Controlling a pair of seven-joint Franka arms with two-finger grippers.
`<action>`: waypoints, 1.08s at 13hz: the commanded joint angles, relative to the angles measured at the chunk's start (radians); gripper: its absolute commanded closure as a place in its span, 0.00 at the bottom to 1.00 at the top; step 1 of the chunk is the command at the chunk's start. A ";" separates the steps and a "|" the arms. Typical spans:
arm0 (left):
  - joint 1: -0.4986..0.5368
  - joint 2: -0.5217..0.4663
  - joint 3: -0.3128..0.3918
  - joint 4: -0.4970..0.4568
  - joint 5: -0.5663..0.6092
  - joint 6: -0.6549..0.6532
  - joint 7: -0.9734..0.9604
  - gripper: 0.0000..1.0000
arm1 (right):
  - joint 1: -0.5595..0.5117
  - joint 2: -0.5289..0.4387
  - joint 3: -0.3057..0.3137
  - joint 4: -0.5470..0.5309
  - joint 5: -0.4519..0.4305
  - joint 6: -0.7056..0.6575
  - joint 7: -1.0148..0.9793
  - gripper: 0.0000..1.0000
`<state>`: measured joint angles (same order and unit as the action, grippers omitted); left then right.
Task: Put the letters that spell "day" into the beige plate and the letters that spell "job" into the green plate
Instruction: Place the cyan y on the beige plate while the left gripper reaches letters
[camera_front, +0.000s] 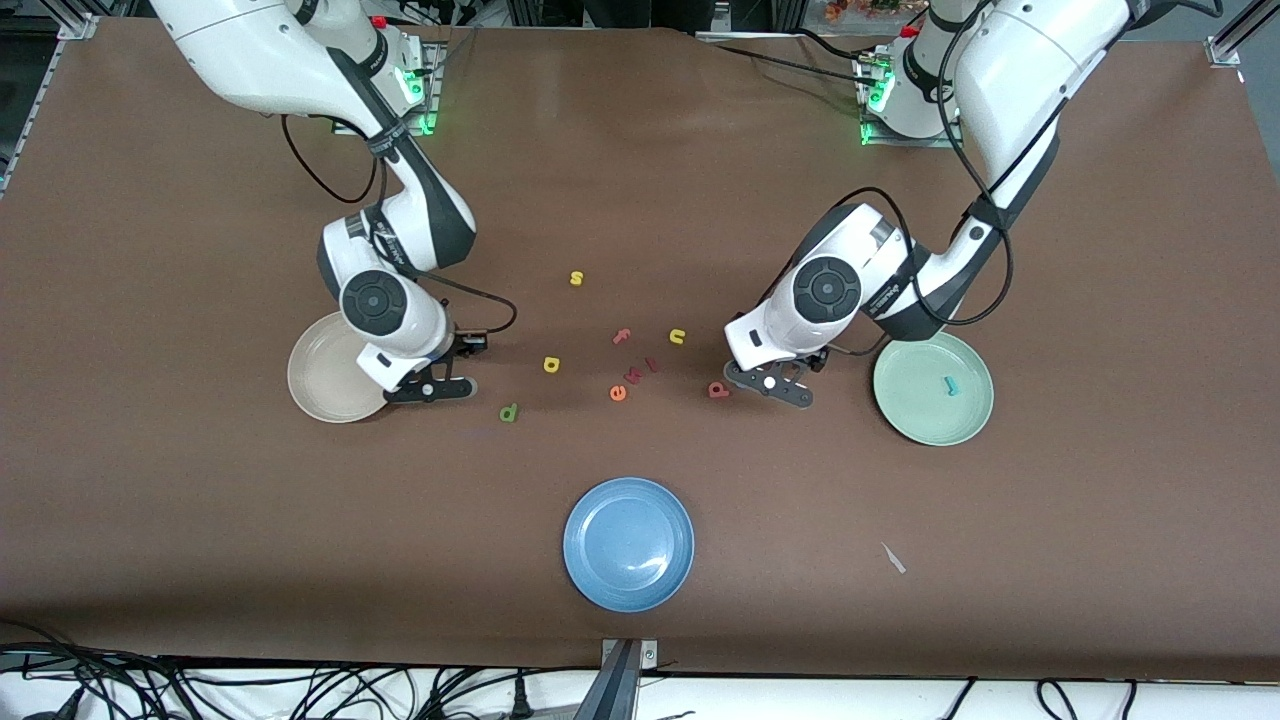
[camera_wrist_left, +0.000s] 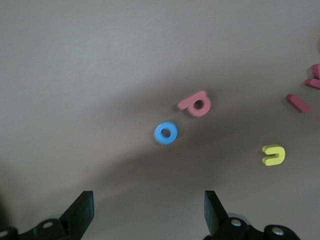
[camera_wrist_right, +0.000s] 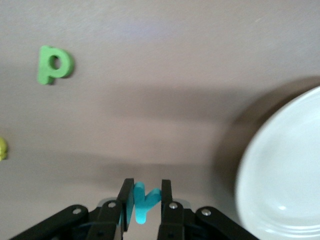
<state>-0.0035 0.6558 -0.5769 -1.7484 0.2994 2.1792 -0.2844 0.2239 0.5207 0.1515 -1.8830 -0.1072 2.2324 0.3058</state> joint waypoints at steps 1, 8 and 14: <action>-0.004 0.041 0.003 0.033 0.030 0.043 0.117 0.31 | -0.003 -0.025 -0.056 -0.001 -0.008 -0.025 -0.155 0.81; -0.004 0.087 0.008 0.032 0.091 0.154 0.188 0.33 | -0.050 -0.013 -0.147 -0.001 -0.002 -0.016 -0.362 0.80; -0.010 0.120 0.008 0.024 0.141 0.195 0.180 0.33 | -0.107 -0.005 -0.147 0.001 -0.005 -0.007 -0.522 0.71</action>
<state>-0.0061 0.7564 -0.5709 -1.7411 0.3992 2.3633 -0.1099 0.1182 0.5162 -0.0034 -1.8831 -0.1072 2.2257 -0.1734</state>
